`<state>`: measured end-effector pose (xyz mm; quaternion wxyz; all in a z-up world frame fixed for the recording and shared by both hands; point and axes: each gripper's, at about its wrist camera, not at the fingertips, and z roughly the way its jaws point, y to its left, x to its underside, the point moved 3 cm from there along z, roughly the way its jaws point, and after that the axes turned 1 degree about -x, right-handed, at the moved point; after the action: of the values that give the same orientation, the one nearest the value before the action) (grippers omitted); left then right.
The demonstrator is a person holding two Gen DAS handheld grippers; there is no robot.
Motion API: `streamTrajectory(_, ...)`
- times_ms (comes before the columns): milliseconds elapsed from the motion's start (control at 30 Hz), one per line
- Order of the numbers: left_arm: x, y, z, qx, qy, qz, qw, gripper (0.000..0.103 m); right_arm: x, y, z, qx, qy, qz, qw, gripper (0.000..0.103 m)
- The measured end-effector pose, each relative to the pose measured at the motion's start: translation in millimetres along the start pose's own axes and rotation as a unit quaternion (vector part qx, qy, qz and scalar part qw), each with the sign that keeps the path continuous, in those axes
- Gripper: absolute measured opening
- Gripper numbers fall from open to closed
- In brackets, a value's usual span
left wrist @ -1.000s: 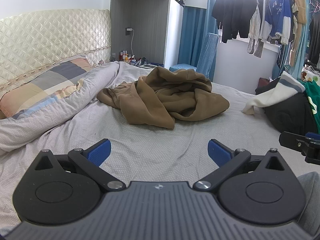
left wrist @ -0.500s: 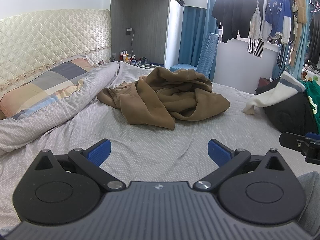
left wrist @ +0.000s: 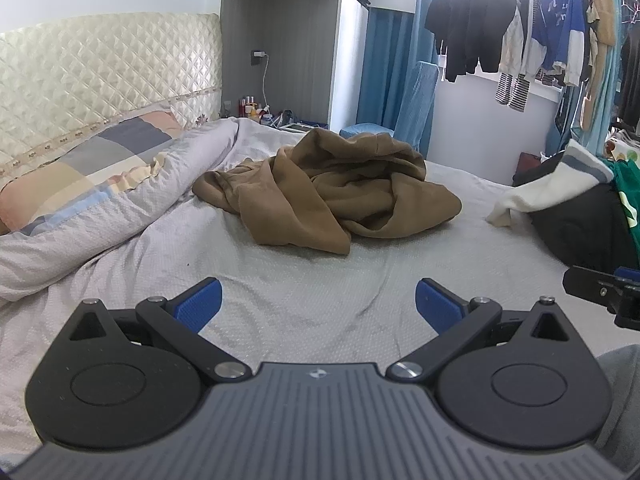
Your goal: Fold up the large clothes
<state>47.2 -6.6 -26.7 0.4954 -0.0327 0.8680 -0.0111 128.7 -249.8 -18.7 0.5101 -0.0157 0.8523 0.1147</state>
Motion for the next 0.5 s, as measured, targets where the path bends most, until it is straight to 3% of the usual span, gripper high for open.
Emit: streamTrajectory(500, -26.6, -3.3, 53.9, 0.007, 0.018, -0.009, 0.9998, 0.103, -19.6, -17.5, 36.9, 0.010, 0.021, 0.024, 0.999, 0.103)
